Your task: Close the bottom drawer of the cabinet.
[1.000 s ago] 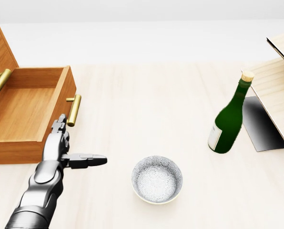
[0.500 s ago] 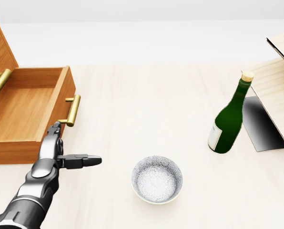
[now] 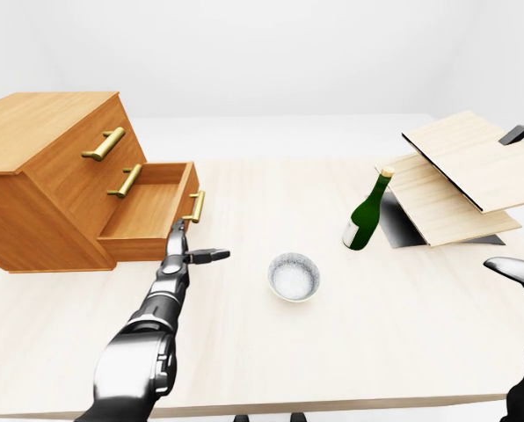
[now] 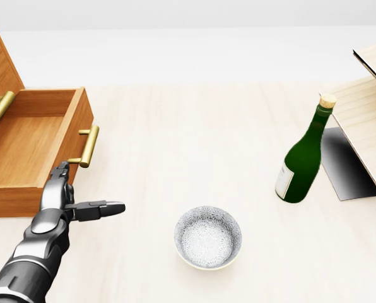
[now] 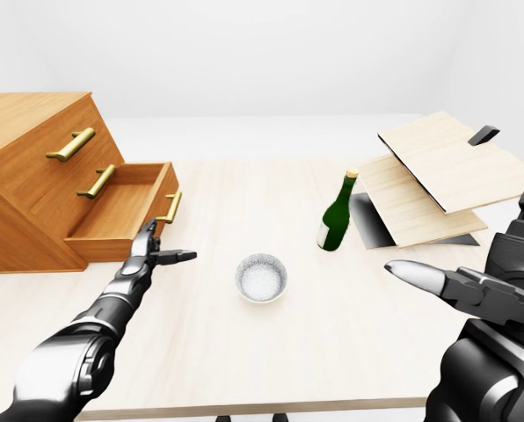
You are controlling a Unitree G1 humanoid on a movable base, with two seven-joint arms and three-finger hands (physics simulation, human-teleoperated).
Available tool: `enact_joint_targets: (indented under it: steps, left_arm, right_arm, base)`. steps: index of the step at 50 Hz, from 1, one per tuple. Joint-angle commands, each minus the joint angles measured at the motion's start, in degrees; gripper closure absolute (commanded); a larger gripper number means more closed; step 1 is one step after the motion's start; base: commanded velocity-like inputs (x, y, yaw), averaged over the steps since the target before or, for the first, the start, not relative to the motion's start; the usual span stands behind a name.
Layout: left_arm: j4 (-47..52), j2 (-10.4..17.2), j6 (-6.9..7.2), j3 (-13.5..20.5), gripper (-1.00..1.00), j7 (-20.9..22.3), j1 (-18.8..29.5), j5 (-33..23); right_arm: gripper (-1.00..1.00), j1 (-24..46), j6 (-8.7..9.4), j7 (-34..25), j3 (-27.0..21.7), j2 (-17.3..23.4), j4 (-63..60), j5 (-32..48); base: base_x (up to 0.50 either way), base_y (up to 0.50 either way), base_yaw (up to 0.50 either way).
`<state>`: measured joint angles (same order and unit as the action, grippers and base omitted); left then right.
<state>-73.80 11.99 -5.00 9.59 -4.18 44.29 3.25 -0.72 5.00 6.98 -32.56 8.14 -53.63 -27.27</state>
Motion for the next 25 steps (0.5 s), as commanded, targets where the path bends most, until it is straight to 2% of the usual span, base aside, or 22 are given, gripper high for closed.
enact_joint_targets:
  steps: [1,6,19,25]
  left_arm:
    - [-0.44,1.62,0.00,1.69,-1.00,-0.95,0.57,1.44]
    - [-0.29,3.45,0.00,2.79,-1.00,-1.78,1.60,3.45]
    - [-0.67,5.35,0.00,4.16,-1.00,-3.52,2.88,6.47]
    - [-1.15,7.18,0.00,4.76,-1.00,-5.29,3.95,7.14]
  right_arm:
    - [-1.00,-0.24,0.00,-0.16,0.38,-0.31,-0.28,0.40]
    - [-1.00,-0.29,0.00,-0.56,0.62,-0.51,0.37,0.81]
    - [-1.00,-0.57,0.00,-0.55,0.68,-0.84,-0.75,0.82]
    - [-1.00,-0.45,0.00,-0.44,0.62,-0.81,-0.96,0.72]
  base:
    - [0.00,0.00,0.00]
    - [0.00,0.00,0.00]
    - [0.00,0.00,0.00]
    - [0.00,0.00,0.00]
